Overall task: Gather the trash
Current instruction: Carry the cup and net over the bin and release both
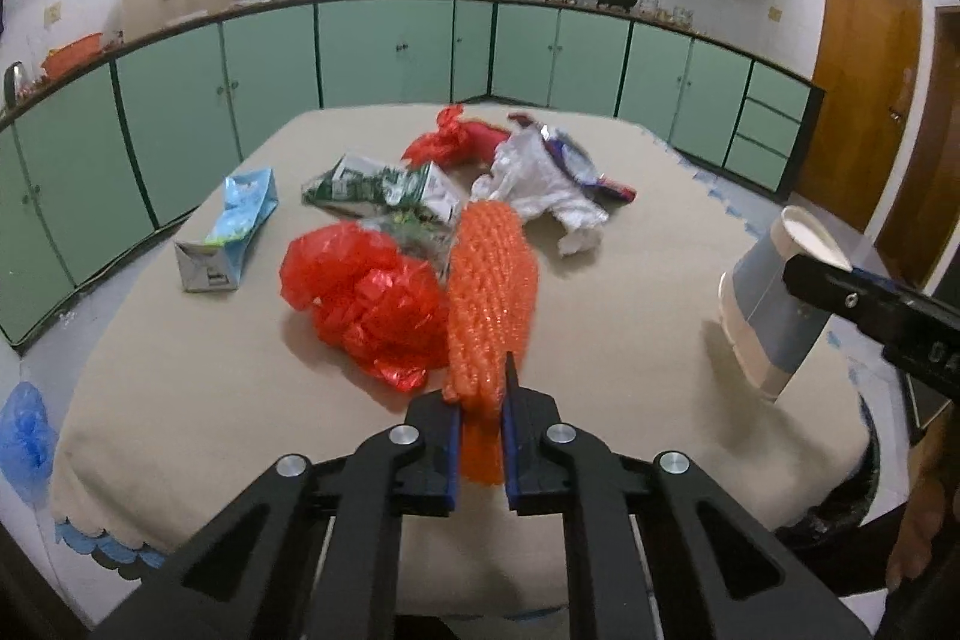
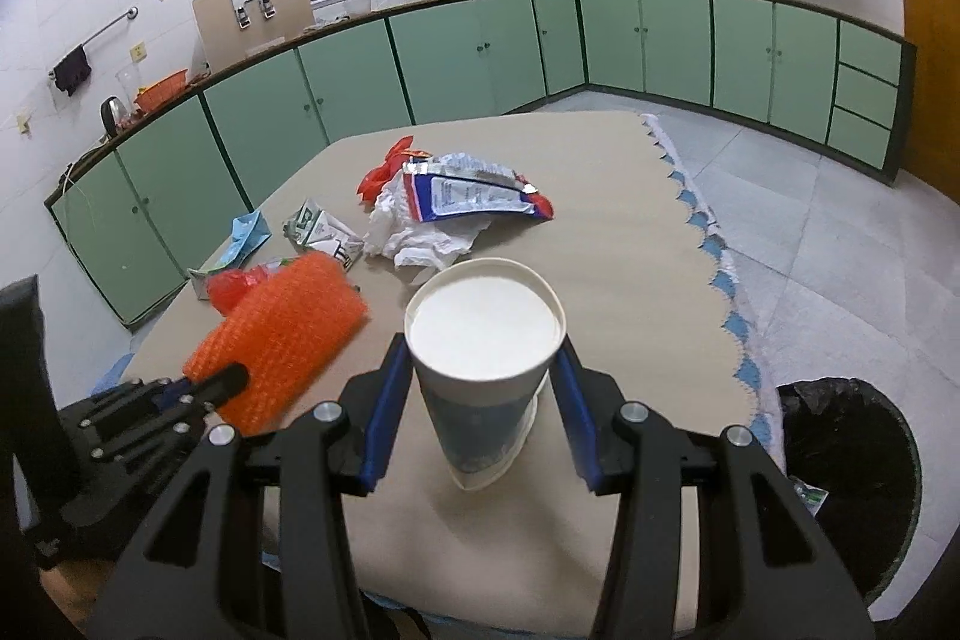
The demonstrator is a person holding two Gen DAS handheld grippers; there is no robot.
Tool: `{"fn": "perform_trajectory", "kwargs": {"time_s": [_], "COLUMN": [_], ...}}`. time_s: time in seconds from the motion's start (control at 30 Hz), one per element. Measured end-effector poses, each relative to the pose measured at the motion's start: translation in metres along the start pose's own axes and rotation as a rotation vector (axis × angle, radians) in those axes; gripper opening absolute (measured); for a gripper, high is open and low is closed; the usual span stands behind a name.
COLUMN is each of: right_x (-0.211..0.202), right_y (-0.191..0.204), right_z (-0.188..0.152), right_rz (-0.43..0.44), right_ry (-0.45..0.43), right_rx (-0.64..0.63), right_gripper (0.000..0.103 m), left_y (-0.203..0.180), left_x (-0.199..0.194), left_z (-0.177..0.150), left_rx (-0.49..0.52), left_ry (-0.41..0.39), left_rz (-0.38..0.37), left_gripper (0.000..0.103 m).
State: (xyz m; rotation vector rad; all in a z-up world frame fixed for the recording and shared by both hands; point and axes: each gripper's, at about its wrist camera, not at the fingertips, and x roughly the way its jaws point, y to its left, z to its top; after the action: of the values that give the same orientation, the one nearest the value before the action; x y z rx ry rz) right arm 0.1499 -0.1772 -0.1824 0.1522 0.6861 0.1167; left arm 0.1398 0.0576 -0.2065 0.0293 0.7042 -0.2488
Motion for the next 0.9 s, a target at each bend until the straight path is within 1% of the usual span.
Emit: {"fn": "perform_trajectory", "kwargs": {"time_s": [0.23, 0.43, 0.6, 0.67, 0.9], "right_x": [-0.025, -0.056, -0.087, -0.096, -0.125], "right_y": [-0.020, -0.055, -0.100, -0.120, -0.205], "right_z": [0.000, -0.001, -0.008, -0.012, -0.040], "right_rz": [-0.035, -0.086, -0.165, -0.202, -0.347], "right_ry": [-0.023, -0.046, -0.067, -0.072, -0.064], "right_rx": [0.002, 0.031, 0.079, 0.103, 0.231], "right_gripper": [0.045, 0.045, 0.045, 0.045, 0.045], "left_y": [-0.020, -0.061, -0.112, -0.138, -0.227], "left_x": [-0.025, -0.038, -0.036, -0.033, -0.011], "left_z": [0.008, 0.017, 0.024, 0.026, 0.029], "left_rx": [0.014, 0.071, 0.133, 0.165, 0.265], "left_ry": [-0.049, -0.071, -0.073, -0.070, -0.037], "left_rz": [-0.044, -0.111, -0.193, -0.234, -0.380], "left_gripper": [0.010, 0.010, 0.010, 0.010, 0.010]}}
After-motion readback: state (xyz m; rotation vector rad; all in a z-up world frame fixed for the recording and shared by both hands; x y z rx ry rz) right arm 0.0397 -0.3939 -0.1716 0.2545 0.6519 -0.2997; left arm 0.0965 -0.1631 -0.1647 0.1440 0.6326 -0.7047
